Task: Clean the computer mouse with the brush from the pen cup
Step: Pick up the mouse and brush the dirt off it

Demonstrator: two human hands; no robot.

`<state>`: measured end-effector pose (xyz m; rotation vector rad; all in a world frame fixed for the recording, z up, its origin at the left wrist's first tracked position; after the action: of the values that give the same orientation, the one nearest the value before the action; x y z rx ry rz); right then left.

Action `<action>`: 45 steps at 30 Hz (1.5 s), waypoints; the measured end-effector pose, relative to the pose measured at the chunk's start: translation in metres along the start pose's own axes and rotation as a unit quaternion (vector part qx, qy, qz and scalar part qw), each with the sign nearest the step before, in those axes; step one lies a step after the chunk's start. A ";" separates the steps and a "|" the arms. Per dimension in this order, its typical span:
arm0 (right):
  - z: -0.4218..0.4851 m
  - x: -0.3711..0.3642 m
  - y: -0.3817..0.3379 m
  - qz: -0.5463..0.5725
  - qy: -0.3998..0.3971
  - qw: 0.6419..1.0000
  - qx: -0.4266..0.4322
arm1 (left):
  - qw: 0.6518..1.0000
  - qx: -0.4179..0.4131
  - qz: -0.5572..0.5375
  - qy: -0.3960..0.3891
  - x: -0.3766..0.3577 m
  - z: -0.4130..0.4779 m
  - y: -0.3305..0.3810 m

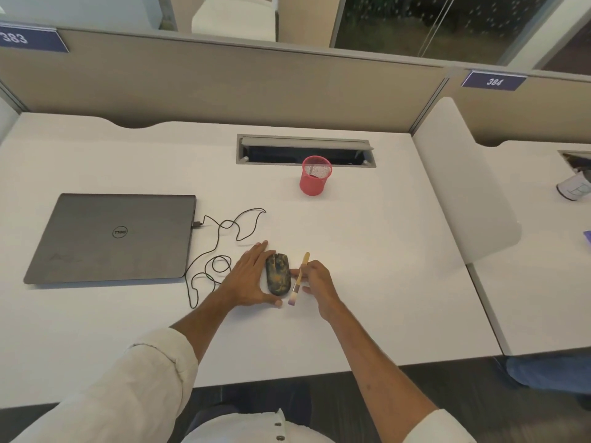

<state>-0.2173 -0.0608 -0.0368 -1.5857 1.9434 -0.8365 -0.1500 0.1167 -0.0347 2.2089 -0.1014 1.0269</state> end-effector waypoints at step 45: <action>-0.126 0.077 0.055 0.004 0.057 0.990 0.128 | 0.994 -0.040 -0.044 0.088 -0.090 -0.132 0.084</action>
<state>-0.3593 -0.1102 0.0106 -1.4057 1.8320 -1.1458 -0.3251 0.1162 0.0088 2.0235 0.0322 1.1433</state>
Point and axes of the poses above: each hand's wrist, its own z-axis towards the middle knuckle, its own x-axis out of the back of the hand, y = z × x, the point moved 6 cm from there along z, towards the middle knuckle, and after that the axes turned 10 degrees about -y, right-handed, at the moved point
